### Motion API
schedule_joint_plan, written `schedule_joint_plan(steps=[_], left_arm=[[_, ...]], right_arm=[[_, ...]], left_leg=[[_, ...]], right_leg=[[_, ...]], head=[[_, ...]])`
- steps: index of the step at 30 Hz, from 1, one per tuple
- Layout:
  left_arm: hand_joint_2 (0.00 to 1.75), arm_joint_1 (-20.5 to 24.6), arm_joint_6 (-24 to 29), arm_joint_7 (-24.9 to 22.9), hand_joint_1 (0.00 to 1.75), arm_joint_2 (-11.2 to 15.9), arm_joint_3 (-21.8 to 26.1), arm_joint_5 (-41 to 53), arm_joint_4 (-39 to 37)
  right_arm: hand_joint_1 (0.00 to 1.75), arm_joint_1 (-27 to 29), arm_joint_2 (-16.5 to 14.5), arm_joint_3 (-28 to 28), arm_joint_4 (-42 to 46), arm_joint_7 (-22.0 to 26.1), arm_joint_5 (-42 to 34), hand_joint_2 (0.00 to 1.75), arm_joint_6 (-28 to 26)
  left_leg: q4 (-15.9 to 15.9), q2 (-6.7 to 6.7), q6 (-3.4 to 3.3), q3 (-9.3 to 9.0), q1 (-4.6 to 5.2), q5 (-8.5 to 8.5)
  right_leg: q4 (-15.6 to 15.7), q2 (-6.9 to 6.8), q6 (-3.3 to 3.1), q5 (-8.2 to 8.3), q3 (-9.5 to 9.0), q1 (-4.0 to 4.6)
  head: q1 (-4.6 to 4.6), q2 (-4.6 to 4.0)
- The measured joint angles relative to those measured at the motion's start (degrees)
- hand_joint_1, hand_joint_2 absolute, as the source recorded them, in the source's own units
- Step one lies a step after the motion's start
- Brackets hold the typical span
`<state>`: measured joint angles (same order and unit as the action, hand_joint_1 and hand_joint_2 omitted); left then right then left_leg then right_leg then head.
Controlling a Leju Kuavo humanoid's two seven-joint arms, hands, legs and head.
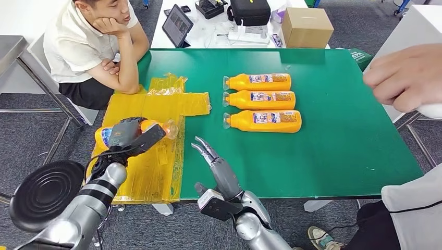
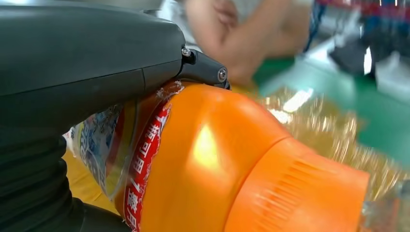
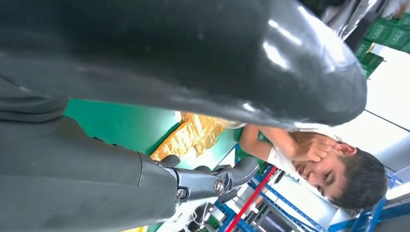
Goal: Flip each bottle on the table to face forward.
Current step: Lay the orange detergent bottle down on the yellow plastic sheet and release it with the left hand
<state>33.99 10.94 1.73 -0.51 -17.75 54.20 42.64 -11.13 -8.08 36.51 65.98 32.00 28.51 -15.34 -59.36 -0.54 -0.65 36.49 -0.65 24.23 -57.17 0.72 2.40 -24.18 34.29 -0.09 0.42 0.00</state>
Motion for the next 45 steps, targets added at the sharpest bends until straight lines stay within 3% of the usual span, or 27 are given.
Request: schedule_joint_plan(steps=[5,11,18,29,33,35,36,39,40,42,45], left_arm=[[1.75,6.11,-7.79,-3.45,1.75,0.12,-3.55,5.67,-7.34],[1.75,9.65,-11.89,-8.56,1.75,0.28,-9.34,14.39,-12.62],[1.75,11.22,-13.79,-8.92,1.75,0.12,-14.15,16.98,-14.72],[1.75,11.89,-14.53,-8.26,1.70,-0.65,-16.36,17.04,-15.64],[1.75,11.87,-16.15,-5.86,1.32,-1.95,-16.40,13.70,-15.74],[1.75,11.78,-17.41,-4.34,1.26,-2.38,-16.15,10.59,-15.82],[1.75,11.75,-17.90,-3.68,1.13,-2.49,-15.96,9.28,-15.87],[1.75,11.73,-18.43,-2.70,0.30,-2.59,-15.47,7.62,-16.07],[1.75,11.73,-18.58,-2.45,0.10,-2.59,-15.31,7.24,-16.15],[1.75,11.73,-19.15,-1.89,0.00,-2.61,-14.88,5.95,-16.30],[1.75,11.71,-20.00,-1.23,0.00,-2.66,-13.82,2.83,-16.57]], right_arm=[[0.00,0.59,-0.26,-0.57,0.08,0.15,-0.44,0.00,1.19],[0.00,1.60,-0.51,-1.16,0.07,0.37,-0.58,0.00,1.91],[0.00,2.20,-1.02,-1.85,-0.18,0.37,-0.56,0.00,2.22],[0.00,2.41,-1.32,-2.10,-0.75,0.40,-0.56,0.00,2.22],[0.00,2.41,-1.63,-2.37,-1.42,1.00,-0.76,0.00,2.08],[0.00,2.40,-1.85,-2.41,-1.94,1.53,-1.12,0.00,1.96],[0.00,2.39,-1.93,-2.42,-2.25,1.75,-1.31,0.00,1.89],[0.00,2.36,-2.11,-2.43,-3.09,2.12,-1.59,0.00,1.75],[0.00,2.35,-2.16,-2.43,-3.32,2.21,-1.66,0.00,1.72],[0.00,2.34,-2.23,-2.44,-3.71,2.46,-1.83,0.00,1.57],[0.00,2.30,-2.29,-2.45,-4.21,2.90,-2.28,0.00,1.08]], left_leg=[[0.00,0.01,0.00,0.00,0.00,-0.01],[0.00,0.01,0.01,0.01,0.00,-0.01],[0.00,0.00,0.01,0.02,0.00,-0.01],[0.00,-0.03,0.02,0.01,0.00,-0.03],[0.00,-0.08,0.02,0.02,0.00,-0.03],[0.00,-0.05,0.01,0.02,0.01,-0.03],[0.00,-0.04,0.02,0.02,0.01,-0.03],[0.00,-0.05,0.02,0.02,0.01,-0.03],[0.00,-0.06,0.02,0.02,0.00,-0.03],[0.00,-0.05,0.02,0.01,0.00,-0.03],[0.00,-0.05,0.02,0.01,0.00,-0.03]], right_leg=[[0.00,0.00,0.00,0.01,-0.01,0.00],[-0.01,0.00,0.00,0.00,0.01,0.00],[0.00,0.00,0.00,-0.01,0.00,0.00],[0.00,-0.01,0.00,0.00,-0.02,0.00],[-0.01,-0.05,0.00,0.00,-0.05,0.00],[0.00,-0.05,0.00,0.00,-0.05,0.00],[0.00,-0.05,0.00,0.00,-0.05,0.00],[0.00,-0.05,0.00,0.00,-0.05,0.00],[0.00,-0.05,0.00,0.00,-0.05,0.00],[-0.01,-0.05,0.00,0.00,-0.05,0.00],[-0.01,-0.05,0.00,0.00,-0.05,0.01]], head=[[0.01,0.00],[0.00,0.00],[-0.01,0.00],[-0.01,0.00],[-0.01,0.00],[0.00,0.00],[0.00,0.00],[0.00,0.00],[-0.01,0.00],[-0.01,0.00],[0.00,0.00]])
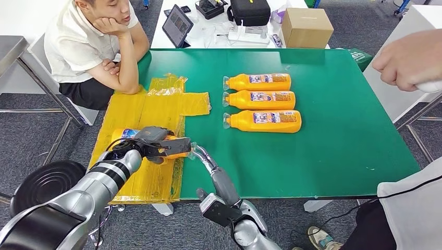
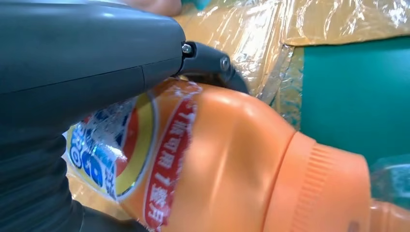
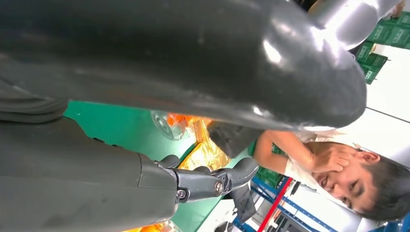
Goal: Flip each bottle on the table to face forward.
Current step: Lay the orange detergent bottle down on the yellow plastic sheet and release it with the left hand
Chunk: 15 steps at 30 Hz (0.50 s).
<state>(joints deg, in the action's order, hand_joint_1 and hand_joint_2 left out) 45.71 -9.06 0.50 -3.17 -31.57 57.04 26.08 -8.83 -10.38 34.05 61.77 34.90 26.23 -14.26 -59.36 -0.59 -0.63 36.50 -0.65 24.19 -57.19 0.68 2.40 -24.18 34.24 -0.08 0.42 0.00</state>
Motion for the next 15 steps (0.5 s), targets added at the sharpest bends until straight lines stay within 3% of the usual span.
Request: schedule_joint_plan(steps=[15], left_arm=[[1.75,-0.55,0.94,2.33,0.00,-0.03,4.60,-12.30,-0.28]], right_arm=[[0.00,-0.35,0.02,0.13,-1.73,0.91,-0.83,0.00,-2.24]], left_leg=[[0.00,0.00,0.00,0.00,0.00,0.00]], right_leg=[[0.00,0.00,0.00,0.00,0.00,0.00]], head=[[0.01,0.00]])
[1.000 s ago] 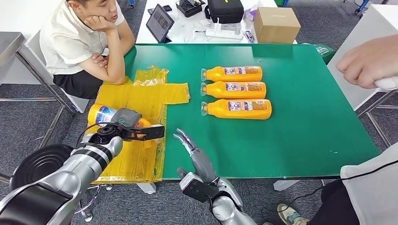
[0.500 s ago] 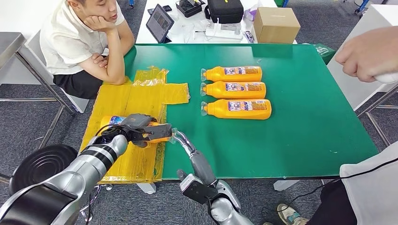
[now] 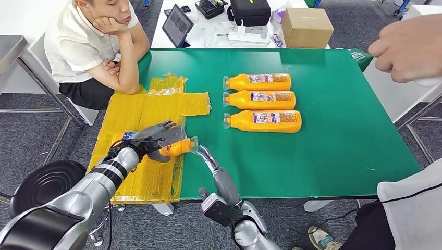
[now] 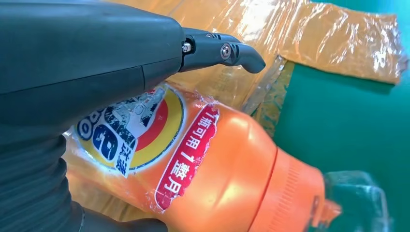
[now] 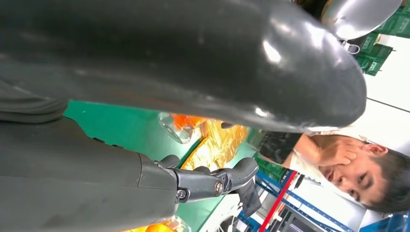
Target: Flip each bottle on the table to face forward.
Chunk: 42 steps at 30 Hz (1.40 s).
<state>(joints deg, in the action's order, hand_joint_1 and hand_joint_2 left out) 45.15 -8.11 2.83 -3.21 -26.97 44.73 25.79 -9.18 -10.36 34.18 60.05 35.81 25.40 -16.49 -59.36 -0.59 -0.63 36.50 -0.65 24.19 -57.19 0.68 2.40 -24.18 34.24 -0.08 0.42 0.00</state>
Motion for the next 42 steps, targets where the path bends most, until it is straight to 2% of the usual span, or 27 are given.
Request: schedule_joint_plan(steps=[7,17,29,35,37,39,41,42], left_arm=[[1.75,0.01,1.53,0.54,0.00,0.15,0.76,-1.83,0.00],[1.75,0.53,0.06,7.81,0.00,2.34,4.94,-11.01,1.28],[1.75,0.60,-0.14,8.81,0.00,3.63,6.26,-12.53,2.48],[1.75,0.13,-1.30,10.97,0.00,4.79,5.86,-16.62,6.45],[1.75,-0.45,-2.25,11.83,0.00,5.35,5.39,-18.01,8.72],[0.87,-1.58,-3.01,12.86,0.00,5.93,4.87,-20.14,11.73],[0.87,-3.69,-3.33,14.77,0.00,6.38,4.55,-23.95,15.68],[1.31,-5.32,-3.33,16.26,0.00,6.50,4.53,-26.58,18.27]], right_arm=[[0.00,-0.62,0.01,0.00,-0.83,0.61,-0.69,0.00,-0.29],[0.00,-1.57,0.16,-0.02,-2.15,2.13,-1.72,0.00,-1.51],[0.00,-1.88,0.15,-0.01,-3.21,2.50,-1.85,0.00,-1.82],[0.00,-1.98,0.27,0.00,-3.49,3.05,-2.20,0.00,-2.25],[0.00,-1.96,0.38,0.02,-3.52,3.14,-2.20,0.87,-2.28],[0.00,-1.89,0.50,0.07,-3.52,3.32,-2.14,1.75,-2.48],[0.00,-1.78,0.67,0.10,-3.47,3.67,-1.97,1.75,-3.42],[0.00,-1.73,0.83,0.09,-3.28,3.84,-1.89,1.75,-4.30]], left_leg=[[0.00,0.00,0.01,0.00,0.00,0.00],[0.00,0.00,0.02,0.01,0.00,-0.01],[0.00,0.00,0.02,0.02,0.00,-0.01],[0.00,0.00,0.02,0.02,-0.01,-0.01],[0.00,0.00,0.02,0.03,-0.01,-0.01],[0.00,0.01,0.02,0.03,-0.01,-0.01],[0.00,0.01,0.02,0.04,0.00,-0.01],[0.00,0.01,0.02,0.04,0.01,0.00]], right_leg=[[0.00,0.00,0.00,0.00,0.01,0.00],[-0.01,0.00,0.00,0.00,0.03,0.00],[-0.01,0.00,0.00,0.00,0.02,0.00],[-0.01,0.00,0.00,0.00,0.03,0.00],[-0.01,0.00,0.00,0.00,0.04,0.00],[-0.01,0.00,0.00,0.00,0.04,0.00],[-0.01,0.01,0.00,0.00,0.04,-0.01],[-0.01,0.01,0.00,-0.01,0.04,-0.01]], head=[[-0.01,0.00],[-0.01,0.00],[-0.01,0.00],[0.01,0.00],[0.00,0.00],[0.00,0.00],[-0.01,0.00],[-0.01,0.00]])
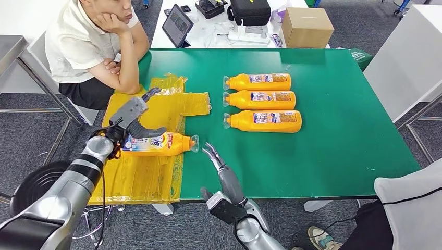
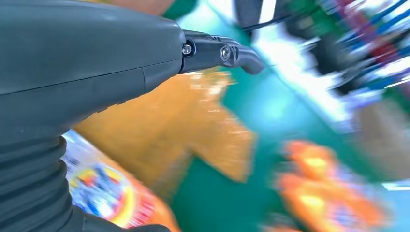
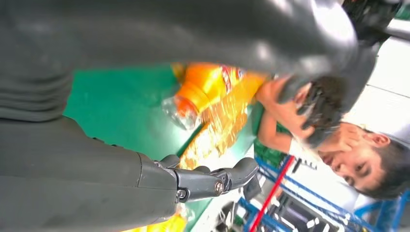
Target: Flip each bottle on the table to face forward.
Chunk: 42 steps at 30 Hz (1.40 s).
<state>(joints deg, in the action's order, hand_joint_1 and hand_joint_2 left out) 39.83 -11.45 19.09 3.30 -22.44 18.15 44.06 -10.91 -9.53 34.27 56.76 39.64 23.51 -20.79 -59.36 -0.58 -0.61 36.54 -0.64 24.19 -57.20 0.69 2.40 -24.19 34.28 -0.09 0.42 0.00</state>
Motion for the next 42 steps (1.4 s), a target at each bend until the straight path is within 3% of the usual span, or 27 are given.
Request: schedule_joint_plan(steps=[1,7,11,17,22,26,34,42], left_arm=[[1.75,-2.05,0.01,1.61,0.00,0.06,0.13,-3.04,3.00],[1.75,-19.16,2.04,4.93,0.00,-1.19,3.07,-20.16,23.21],[1.75,-27.94,5.46,4.08,0.00,-2.55,4.11,-22.65,32.82],[1.75,-36.63,10.75,3.85,0.00,-4.04,4.12,-21.68,41.74],[1.75,-40.01,16.38,3.99,0.00,-5.20,4.07,-17.97,45.55],[1.75,-41.42,19.13,4.07,0.00,-6.12,3.71,-15.58,46.95],[1.75,-41.69,20.19,4.03,0.00,-7.14,0.67,-13.48,46.98],[1.75,-41.57,20.41,4.10,0.00,-7.42,-0.48,-13.32,46.88]], right_arm=[[0.00,0.06,0.23,-0.10,0.34,0.12,0.06,1.75,-1.07],[0.00,1.26,2.82,-4.90,5.47,-1.07,2.17,1.75,-9.18],[0.00,2.23,5.08,-9.77,7.64,-3.01,8.49,1.75,-14.70],[0.00,2.73,8.60,-16.65,7.89,-7.92,22.28,1.75,-18.75],[0.00,2.71,10.12,-22.06,7.89,-10.72,31.39,1.75,-18.92],[0.00,2.24,10.81,-25.17,7.54,-12.03,34.39,1.75,-18.93],[0.00,-2.78,12.16,-25.48,-0.53,-15.46,37.98,1.75,-18.93],[0.00,-5.23,12.60,-25.24,-5.04,-15.84,38.23,1.75,-18.93]], left_leg=[[0.00,0.00,0.00,0.00,0.01,0.01],[0.00,0.05,0.00,0.06,0.06,0.07],[0.00,0.03,-0.02,0.12,0.07,0.10],[0.00,0.03,-0.04,0.12,0.06,0.09],[0.00,0.03,-0.04,0.12,0.05,0.09],[0.00,0.03,-0.04,0.12,0.05,0.09],[0.00,0.02,-0.06,0.12,0.05,0.05],[0.00,0.01,-0.06,0.12,0.05,0.05]], right_leg=[[0.00,0.00,0.00,0.00,0.00,-0.01],[0.04,0.04,-0.01,-0.04,0.15,-0.09],[0.06,0.04,0.00,-0.04,0.19,-0.09],[0.06,0.03,0.00,-0.03,0.18,-0.08],[0.06,0.03,0.00,-0.02,0.17,-0.06],[0.06,0.02,0.00,-0.02,0.16,-0.06],[0.06,0.02,0.02,0.01,0.15,-0.06],[0.05,0.02,0.03,0.00,0.15,-0.05]], head=[[0.00,0.00],[0.01,0.00],[0.01,0.00],[-0.01,0.00],[-0.02,0.00],[-0.01,0.00],[-0.02,0.00],[-0.02,0.00]])
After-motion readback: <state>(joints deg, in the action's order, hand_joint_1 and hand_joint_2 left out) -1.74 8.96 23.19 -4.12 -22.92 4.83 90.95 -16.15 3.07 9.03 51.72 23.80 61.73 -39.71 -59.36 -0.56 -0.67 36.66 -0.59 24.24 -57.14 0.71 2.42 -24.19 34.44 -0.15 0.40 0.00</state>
